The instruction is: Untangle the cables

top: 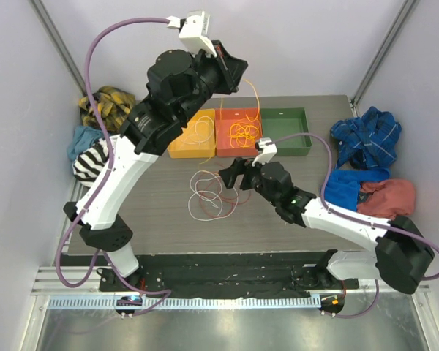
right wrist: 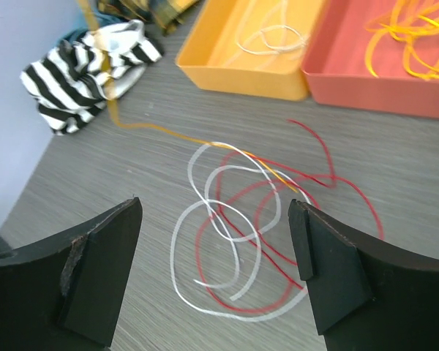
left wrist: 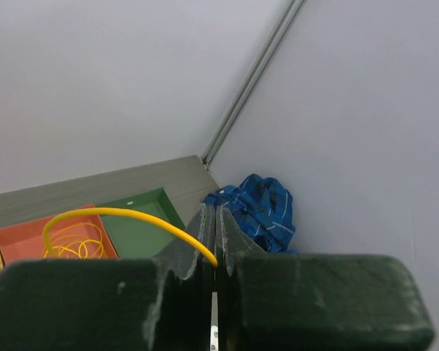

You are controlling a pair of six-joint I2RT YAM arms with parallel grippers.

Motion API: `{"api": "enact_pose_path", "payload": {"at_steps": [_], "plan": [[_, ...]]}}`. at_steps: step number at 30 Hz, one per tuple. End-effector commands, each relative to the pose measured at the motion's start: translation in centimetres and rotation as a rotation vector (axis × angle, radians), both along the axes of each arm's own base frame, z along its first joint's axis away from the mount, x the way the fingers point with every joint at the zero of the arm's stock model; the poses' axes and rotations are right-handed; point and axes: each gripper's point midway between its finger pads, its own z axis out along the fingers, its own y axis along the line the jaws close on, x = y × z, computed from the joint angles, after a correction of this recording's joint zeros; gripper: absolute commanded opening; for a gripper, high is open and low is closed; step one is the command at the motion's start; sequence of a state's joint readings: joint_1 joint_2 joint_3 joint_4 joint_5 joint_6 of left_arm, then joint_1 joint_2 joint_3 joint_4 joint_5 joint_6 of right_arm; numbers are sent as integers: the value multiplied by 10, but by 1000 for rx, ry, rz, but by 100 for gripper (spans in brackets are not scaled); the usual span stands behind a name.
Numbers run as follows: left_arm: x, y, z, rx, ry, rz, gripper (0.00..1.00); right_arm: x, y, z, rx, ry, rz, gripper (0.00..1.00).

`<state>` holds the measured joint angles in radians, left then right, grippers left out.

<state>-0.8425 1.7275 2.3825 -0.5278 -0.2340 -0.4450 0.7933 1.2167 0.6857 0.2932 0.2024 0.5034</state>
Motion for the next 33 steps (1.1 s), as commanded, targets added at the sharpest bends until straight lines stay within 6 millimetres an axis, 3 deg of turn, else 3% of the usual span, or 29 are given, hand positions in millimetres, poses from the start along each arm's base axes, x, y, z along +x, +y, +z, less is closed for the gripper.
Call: {"api": "enact_pose_path", "payload": {"at_steps": [1, 5, 10, 12, 16, 19, 20, 22, 23, 27, 29, 31, 32, 33], "plan": [[-13, 4, 11, -26, -14, -36, 0, 14, 29, 65, 163, -154, 39, 91], [-12, -5, 5, -30, 9, -66, 0, 18, 37, 71, 198, -186, 44, 90], [-14, -16, -1, -40, 36, -109, 0, 34, 53, 64, 210, -194, 37, 90], [-14, -18, -4, -37, 43, -115, 0, 39, 61, 72, 241, -213, 43, 89], [-15, -20, -8, -26, 50, -124, 0, 56, 78, 71, 249, -213, 35, 86], [-16, -16, -8, -17, 49, -117, 0, 67, 83, 68, 230, -218, 13, 64], [-17, -15, -8, -13, 47, -116, 0, 70, 82, 68, 227, -219, -1, 45], [-18, -10, -9, -9, 44, -105, 0, 76, 79, 73, 219, -226, -31, 22], [-18, -9, -11, -3, 46, -99, 0, 76, 76, 71, 199, -220, -42, 1], [-11, 11, -23, 34, 54, -3, 0, 73, 52, 91, 170, -244, -111, 1], [-4, 23, -39, 61, 78, 53, 0, 70, 37, 95, 117, -228, -155, 1], [6, 38, -63, 92, 117, 130, 1, 67, 18, 130, 98, -270, -205, 1], [16, 51, -74, 100, 141, 179, 1, 65, 10, 128, 45, -252, -218, 1], [23, 62, -84, 105, 165, 225, 2, 61, -2, 146, 24, -283, -240, 1]]}}
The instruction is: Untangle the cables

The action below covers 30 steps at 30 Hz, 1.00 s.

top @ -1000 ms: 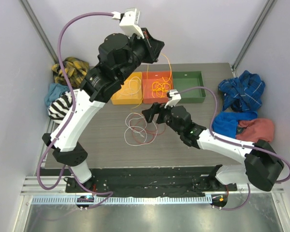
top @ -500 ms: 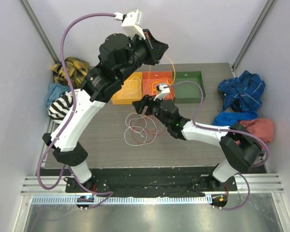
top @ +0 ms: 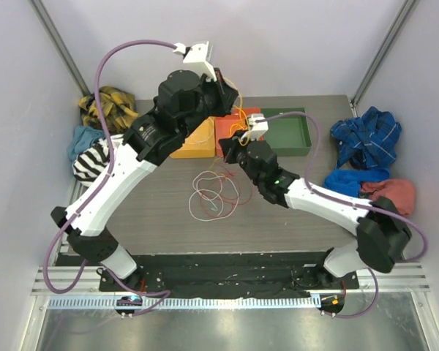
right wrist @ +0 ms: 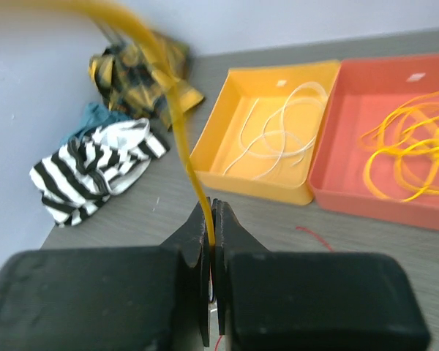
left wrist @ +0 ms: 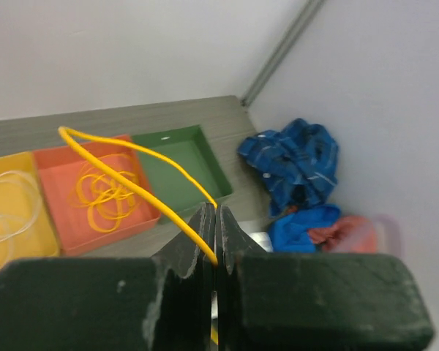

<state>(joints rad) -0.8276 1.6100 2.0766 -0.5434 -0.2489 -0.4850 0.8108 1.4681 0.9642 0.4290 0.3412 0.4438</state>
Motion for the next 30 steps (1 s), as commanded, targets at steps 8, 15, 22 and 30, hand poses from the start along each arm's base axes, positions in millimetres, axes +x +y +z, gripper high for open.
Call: {"api": "enact_pose_path", "payload": {"at_steps": [8, 15, 22, 30], "plan": [[79, 144, -159, 73, 345, 488, 23, -2, -87, 169, -70, -203, -276, 1], [75, 116, -255, 180, 576, 373, 76, 9, -90, 227, -74, -299, -310, 1], [51, 139, -313, 264, 723, 465, 100, 54, -92, 227, -122, -286, -344, 1], [17, 174, -329, 302, 782, 593, 100, 97, -92, 229, -119, -289, -367, 1]]}}
